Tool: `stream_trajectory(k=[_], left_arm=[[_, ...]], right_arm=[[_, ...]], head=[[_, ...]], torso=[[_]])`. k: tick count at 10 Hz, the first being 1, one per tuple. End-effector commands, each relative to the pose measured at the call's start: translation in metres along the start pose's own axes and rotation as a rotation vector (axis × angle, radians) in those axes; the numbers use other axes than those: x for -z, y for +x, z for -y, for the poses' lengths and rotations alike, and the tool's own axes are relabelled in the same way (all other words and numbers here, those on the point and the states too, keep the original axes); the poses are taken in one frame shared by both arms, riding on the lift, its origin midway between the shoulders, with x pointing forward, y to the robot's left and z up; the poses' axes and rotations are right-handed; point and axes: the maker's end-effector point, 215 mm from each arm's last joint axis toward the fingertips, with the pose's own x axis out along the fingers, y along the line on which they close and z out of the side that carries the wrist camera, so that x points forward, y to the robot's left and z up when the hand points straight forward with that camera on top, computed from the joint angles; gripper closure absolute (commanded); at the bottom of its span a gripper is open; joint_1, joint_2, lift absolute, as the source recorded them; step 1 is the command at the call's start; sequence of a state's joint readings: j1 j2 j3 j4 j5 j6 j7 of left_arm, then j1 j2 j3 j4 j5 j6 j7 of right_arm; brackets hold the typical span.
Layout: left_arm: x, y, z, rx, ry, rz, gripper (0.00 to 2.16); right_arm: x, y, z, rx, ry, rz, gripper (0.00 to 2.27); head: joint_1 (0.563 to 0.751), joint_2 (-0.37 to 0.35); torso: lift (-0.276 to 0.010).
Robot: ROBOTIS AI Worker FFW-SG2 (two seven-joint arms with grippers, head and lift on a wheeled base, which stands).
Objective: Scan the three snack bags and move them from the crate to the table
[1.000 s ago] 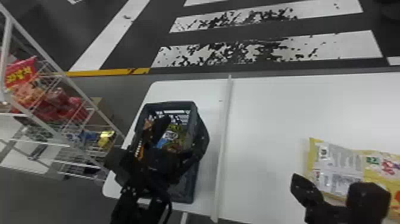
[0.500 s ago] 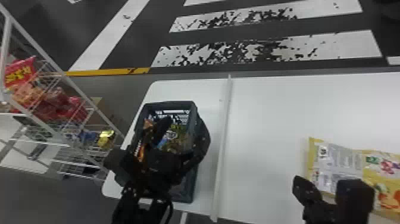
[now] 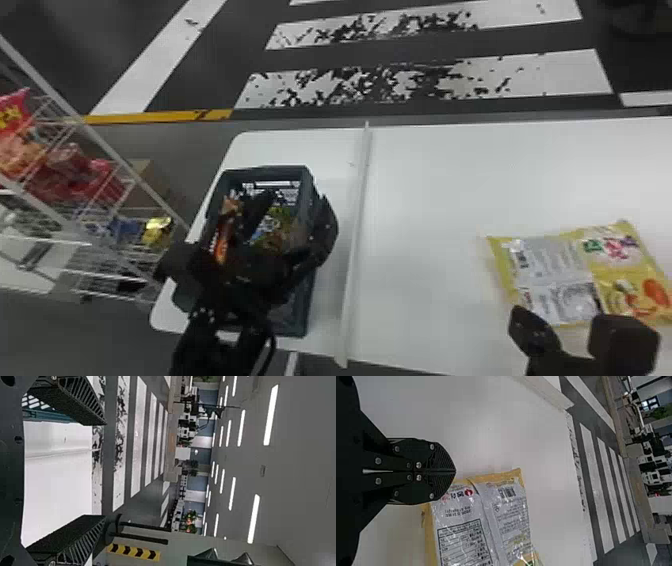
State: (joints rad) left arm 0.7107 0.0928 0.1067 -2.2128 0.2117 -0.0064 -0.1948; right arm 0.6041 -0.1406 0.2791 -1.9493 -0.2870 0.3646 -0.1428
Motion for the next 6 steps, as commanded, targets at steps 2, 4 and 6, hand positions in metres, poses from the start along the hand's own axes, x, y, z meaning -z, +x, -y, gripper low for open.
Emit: stream_trajectory(k=[2,4,6], left_arm=[[0.003,0.006,0.003,0.006,-0.008,-0.003,0.03],[0.007,0.008,0.008,0.014,-0.013,-0.007,0.03],[0.006,0.01,0.008,0.014,-0.013,-0.004,0.03]], right_arm=[[0.004,-0.018,0.029,0.047,0.045,-0.007,2.25],[0.007,-0.027,0.059,0.104,0.067,-0.039,2.25],[0.004,-0.032,0.09,0.162,0.102,-0.037,2.24]], head=[[0.695,0.218],[0.695,0.167],[0.695,0.116]], torso=[[-0.062],[-0.062],[-0.062]])
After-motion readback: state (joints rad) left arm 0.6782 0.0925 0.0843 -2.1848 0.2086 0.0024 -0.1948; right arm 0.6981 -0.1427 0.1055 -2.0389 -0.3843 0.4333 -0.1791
